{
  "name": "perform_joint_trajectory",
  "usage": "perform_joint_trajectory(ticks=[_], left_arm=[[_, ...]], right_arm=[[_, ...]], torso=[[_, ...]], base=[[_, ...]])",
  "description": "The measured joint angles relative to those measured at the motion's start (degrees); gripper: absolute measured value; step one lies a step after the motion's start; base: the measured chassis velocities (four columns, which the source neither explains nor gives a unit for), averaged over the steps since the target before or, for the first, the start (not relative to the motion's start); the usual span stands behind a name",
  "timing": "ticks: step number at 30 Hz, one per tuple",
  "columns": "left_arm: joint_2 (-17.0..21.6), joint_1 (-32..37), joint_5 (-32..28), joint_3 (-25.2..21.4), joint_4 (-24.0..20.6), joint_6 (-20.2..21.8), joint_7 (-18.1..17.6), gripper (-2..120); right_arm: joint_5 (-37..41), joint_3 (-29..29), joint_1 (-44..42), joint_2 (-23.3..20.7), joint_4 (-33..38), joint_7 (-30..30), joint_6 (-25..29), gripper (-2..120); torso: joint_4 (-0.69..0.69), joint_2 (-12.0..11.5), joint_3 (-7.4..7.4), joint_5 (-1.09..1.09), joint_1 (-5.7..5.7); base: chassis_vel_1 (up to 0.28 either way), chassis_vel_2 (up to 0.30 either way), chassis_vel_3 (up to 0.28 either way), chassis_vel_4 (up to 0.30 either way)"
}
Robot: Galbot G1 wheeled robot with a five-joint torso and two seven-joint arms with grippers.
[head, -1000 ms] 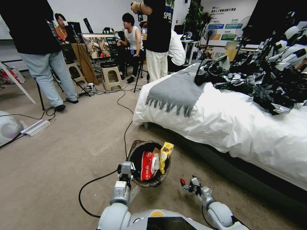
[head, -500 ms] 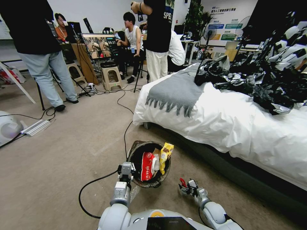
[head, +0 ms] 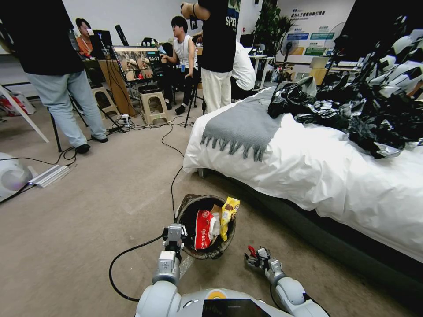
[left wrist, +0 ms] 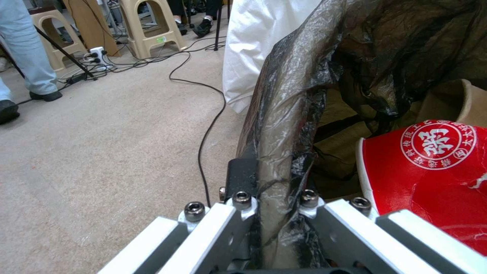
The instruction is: Pick up the trash bin, then pick up the garbage from the floor and place it into the trash bin.
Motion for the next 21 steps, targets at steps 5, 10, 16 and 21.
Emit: perform_joint_trajectory(ticks=[5,10,16,21], left_arm=[[-0.05,0.06,0.07,0.01,-0.02,-0.01,-0.02,0],[-0.05,0.09,0.16,0.01,-0.03,-0.03,-0.05,0],[-0.04,0.09,0.22,0.01,-0.03,-0.04,-0.08,0],[-0.03,0.07,0.22,0.03,-0.03,-0.05,-0.09,0]], right_arm=[[-0.16,-0.04,0.31,0.23,-0.96,-0.05,0.29,82],[-0.36,0.02,0.48,0.51,-1.98,-0.18,0.91,62],[-0.47,0.16,0.46,0.67,-2.37,-0.32,1.31,45],[-0.51,0.41,0.45,0.66,-2.68,-0.52,1.54,23]], torso=[[0.00,0.00,0.00,0.00,0.00],[0.00,0.00,0.00,0.01,0.00],[0.01,0.00,0.00,0.01,0.00],[0.00,0.00,0.00,0.01,0.00]], base=[[0.000,0.000,0.000,0.000],[0.000,0.000,0.000,0.000],[0.000,0.000,0.000,0.000],[0.000,0.000,0.000,0.000]])
